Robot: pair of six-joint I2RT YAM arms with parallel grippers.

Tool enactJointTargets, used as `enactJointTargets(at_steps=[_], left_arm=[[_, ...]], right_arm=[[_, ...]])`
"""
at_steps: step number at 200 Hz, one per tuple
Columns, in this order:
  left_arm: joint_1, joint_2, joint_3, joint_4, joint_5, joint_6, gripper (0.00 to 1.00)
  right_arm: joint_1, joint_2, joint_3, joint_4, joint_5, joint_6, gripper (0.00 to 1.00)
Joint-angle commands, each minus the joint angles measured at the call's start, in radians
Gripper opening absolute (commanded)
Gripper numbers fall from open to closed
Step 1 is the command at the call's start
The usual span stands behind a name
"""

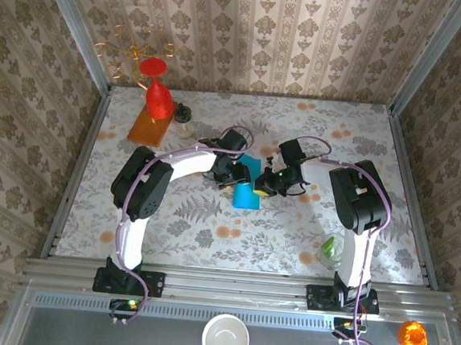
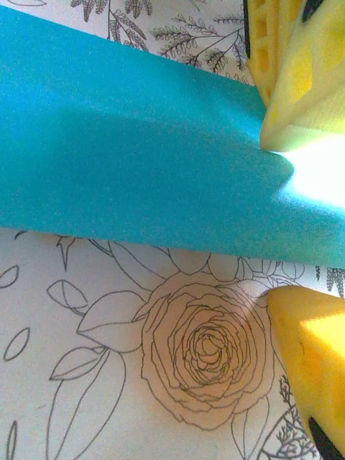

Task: Fold a paper plane with a square sheet of paper (pick it up from the middle)
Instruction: Hold the square sheet of paper at the center of the table.

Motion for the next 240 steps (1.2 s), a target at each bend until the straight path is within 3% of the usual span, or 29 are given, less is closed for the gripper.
enactJointTargets(at_steps=[1, 74, 126, 240], left_arm=[[-0.016, 0.067, -0.047, -0.004, 0.04, 0.015, 0.53], [-0.017, 0.145, -0.049, -0.091, -0.028, -0.031, 0.47], [-0.016, 0.186, -0.041, -0.099, -0.03, -0.052, 0.47], [-0.018, 0.19, -0.036, -0.103, -0.025, 0.011, 0.44]], right_arm=[[0.001, 0.051, -0.006, -0.047, 0.024, 0.008, 0.14], [-0.022, -0.104, -0.02, 0.057, 0.007, 0.075, 0.25], [-0.063, -0.148, -0.024, 0.04, 0.096, 0.057, 0.26], [-0.079, -0.14, -0.029, 0.028, 0.1, 0.032, 0.25]])
